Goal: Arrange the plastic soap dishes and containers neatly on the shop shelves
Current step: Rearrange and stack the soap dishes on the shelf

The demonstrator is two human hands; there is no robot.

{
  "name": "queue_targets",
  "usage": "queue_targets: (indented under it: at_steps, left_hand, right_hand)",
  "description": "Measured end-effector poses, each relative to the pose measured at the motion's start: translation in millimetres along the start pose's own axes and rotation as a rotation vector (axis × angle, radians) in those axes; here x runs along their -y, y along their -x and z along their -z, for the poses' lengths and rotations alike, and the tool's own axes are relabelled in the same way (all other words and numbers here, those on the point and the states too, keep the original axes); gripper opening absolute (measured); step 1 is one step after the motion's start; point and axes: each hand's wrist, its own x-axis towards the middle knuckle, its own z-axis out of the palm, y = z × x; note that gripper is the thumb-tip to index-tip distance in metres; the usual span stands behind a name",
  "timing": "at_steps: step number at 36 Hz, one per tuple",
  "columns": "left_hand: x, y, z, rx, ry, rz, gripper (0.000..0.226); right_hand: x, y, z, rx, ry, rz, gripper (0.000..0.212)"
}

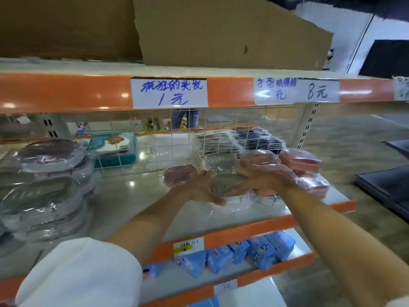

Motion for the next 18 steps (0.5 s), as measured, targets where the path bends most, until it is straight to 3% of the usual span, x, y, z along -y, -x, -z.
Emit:
queue_targets:
  at_steps: [2,5,7,11,14,18]
  left_hand:
    - [-1.8,-2.7,-4.6,0.027,0.002,0.016,0.111]
    - [-6.0,-3.2,-6.4,-0.024,-0.023,0.018,0.093]
    - [-6.5,0.1,-1.9,-0.049,-0.025,0.038,0.082]
    - [13.5,13.1,7.8,-0.100,0.085,0.106,0.075]
    - [30.5,30.3,17.7,-0.172,0.158,0.160,0.079]
    - [50.2,59.6,26.6,-0.280,0.250,0.282,0.060]
  right_hand:
    - [-11.5,-7.8,5.5,-0.041,-0.115,0.029,0.075]
    - [-16.0,-16.9,14.5,-0.133,-0.114,0.040,0.024]
    - [-11.6,-23.3,21.6,-0.218,-0.064,0.094,0.021]
    - [-0.5,-43.6,26.5,-0.218,-0.030,0.065,0.012]
    - [2.6,-57.3,21.8,-0.243,-0.029,0.071,0.037]
    - [1.8,-78.1,15.1,-0.169,0.036,0.136,0.070]
